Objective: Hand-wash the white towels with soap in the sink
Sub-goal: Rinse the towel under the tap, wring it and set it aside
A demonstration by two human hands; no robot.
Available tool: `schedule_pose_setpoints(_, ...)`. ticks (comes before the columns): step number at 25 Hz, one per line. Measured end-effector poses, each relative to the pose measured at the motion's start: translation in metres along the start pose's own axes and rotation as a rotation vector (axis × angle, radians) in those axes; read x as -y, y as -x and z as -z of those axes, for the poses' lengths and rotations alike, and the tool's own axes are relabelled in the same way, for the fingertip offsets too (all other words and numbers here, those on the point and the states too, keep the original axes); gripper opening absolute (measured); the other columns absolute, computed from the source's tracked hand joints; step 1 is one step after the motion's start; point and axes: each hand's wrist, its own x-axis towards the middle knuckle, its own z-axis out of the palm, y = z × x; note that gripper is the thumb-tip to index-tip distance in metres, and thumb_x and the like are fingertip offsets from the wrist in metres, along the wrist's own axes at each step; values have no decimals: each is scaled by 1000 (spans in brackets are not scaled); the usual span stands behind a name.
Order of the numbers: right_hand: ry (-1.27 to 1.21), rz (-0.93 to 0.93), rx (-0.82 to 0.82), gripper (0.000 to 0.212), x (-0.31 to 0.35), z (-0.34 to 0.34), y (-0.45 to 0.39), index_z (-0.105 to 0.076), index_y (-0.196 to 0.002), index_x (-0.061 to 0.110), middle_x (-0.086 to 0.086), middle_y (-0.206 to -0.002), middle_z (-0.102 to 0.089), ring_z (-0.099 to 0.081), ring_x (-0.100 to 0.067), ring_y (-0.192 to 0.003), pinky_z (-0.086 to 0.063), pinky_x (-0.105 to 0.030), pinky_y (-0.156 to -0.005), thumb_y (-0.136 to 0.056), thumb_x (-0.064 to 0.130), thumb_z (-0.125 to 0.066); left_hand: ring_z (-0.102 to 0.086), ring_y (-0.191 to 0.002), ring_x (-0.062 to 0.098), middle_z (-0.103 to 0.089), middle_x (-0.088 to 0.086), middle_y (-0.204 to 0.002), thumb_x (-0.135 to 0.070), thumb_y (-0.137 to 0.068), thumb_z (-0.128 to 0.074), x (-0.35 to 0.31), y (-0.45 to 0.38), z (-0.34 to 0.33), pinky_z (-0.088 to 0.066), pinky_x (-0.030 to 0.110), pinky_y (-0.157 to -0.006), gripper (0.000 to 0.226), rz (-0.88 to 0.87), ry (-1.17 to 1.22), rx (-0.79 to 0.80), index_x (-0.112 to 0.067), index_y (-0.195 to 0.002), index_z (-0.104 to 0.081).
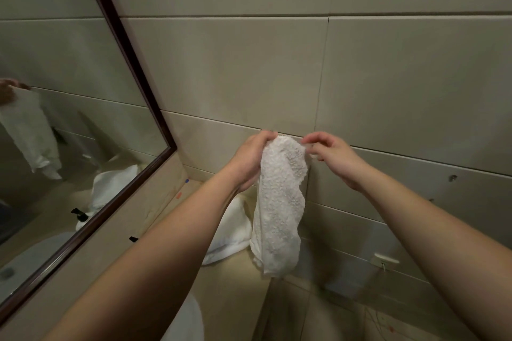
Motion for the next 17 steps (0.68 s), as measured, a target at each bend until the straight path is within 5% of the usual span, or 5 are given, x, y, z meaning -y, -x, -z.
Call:
schedule_pose_setpoints(6, -69, 72, 146, 17, -32, 12, 6, -61, -86, 15, 1, -123, -65, -61, -7, -114, -42, -25, -102, -83, 5, -74, -65, -65, 12, -66, 3, -76, -4, -93, -62, -9, 3, 14, -56, 24, -62, 14, -55, 27, 72, -11, -87, -53)
schedule_pose_setpoints(9, -98, 100, 144, 19, -33, 6, 8, -56, -87, 11, -4, -90, -68, -63, -10, -73, -54, -26, -73, -85, -1, -70, -66, -66, 12, -67, 3, -73, -3, -90, -64, -15, 5, 26, -57, 24, -63, 15, -63, 137, 118, -11, -83, -53)
schedule_pose_setpoints(11, -104, 157, 73, 19, -24, 4, 6, -57, -91, 10, -5, -76, -63, -56, -7, -56, -49, -21, -54, -86, -4, -68, -66, -69, 13, -67, 5, -77, -7, -87, -66, -18, 6, 34, -57, 24, -67, 12, -57, 95, 138, -11, -87, -54)
schedule_pose_setpoints(17, 260, 174, 218, 8, 8, -1, 1, -66, -94, 9, -3, -74, -63, -54, 2, -49, -46, -16, -51, -88, 8, -71, -60, -71, 7, -64, -5, -81, -37, -88, -68, -9, 11, 93, -47, 25, -66, 23, -43, -582, -3, -18, -98, -59)
